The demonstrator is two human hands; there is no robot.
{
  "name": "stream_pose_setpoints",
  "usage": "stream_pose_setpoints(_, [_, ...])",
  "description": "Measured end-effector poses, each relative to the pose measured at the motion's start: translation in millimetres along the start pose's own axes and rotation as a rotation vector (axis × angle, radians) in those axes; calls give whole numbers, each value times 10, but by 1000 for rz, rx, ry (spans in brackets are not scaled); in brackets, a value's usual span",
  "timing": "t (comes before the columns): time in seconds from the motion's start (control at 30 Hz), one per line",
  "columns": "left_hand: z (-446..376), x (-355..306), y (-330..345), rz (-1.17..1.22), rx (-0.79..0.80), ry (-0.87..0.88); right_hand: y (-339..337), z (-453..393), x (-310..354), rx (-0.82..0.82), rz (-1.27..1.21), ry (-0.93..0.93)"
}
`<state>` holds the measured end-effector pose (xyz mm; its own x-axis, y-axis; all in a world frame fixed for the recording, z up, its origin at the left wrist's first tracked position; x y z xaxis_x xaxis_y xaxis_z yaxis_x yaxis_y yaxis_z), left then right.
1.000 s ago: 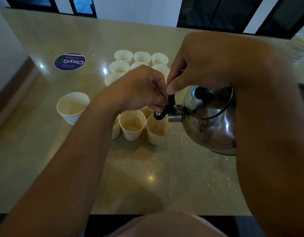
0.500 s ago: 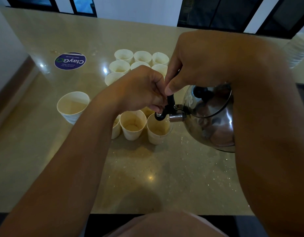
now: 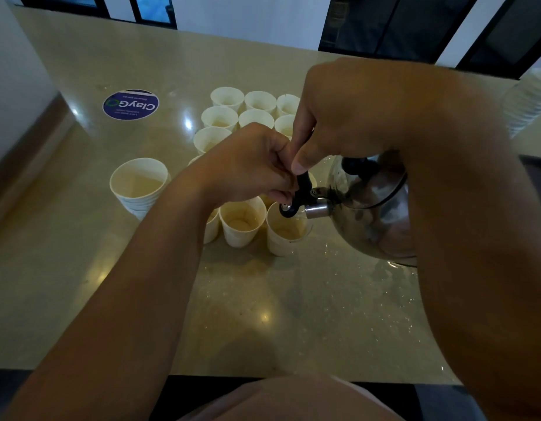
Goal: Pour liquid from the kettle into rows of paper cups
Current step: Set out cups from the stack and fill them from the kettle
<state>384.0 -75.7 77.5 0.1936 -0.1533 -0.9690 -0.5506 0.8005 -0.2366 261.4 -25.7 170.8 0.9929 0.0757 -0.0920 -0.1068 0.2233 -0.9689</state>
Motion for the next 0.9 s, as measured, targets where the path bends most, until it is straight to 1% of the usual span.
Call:
stream_pose_setpoints(0.1, [20, 2, -8, 22, 4, -1, 48, -29, -32, -54, -53, -32])
stream_pose_setpoints(0.33, [36, 21, -9, 38, -6, -10, 66, -74, -55, -107, 27, -18])
stream_pose_setpoints(0.47, [35, 19, -15, 46, -22, -13, 39, -30, -42, -84, 9, -16])
stream_pose_setpoints(0.57, [32, -18, 15, 58, -65, -29, 27, 53, -71, -58, -110, 6])
stream_pose_setpoints(0.63, [10, -48, 44, 69, -116, -40, 50, 129, -179, -67, -177, 41])
stream_pose_setpoints(0.7, [-32, -85, 94, 63, -155, -13, 93, 252, -326, -87, -260, 89])
stream_pose_setpoints(0.8, [-108, -130, 212, 38, -231, 19, 235, 434, -569, -179, -428, 216])
stream_pose_setpoints(0.9, [-195, -184, 389, -70, -278, 81, 472, 540, -785, -323, -663, 402])
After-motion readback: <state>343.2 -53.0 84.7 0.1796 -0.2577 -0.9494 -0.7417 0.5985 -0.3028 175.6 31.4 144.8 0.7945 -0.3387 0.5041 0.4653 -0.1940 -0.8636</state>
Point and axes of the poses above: each hand's wrist, its own z-axis away from the middle knuckle, its own y-axis out of the palm, x = y × z, the point moved 2 cm from there along -z, towards the middle knuckle, and after that the axes turned 8 degrees about z, right-handed, at the moved point
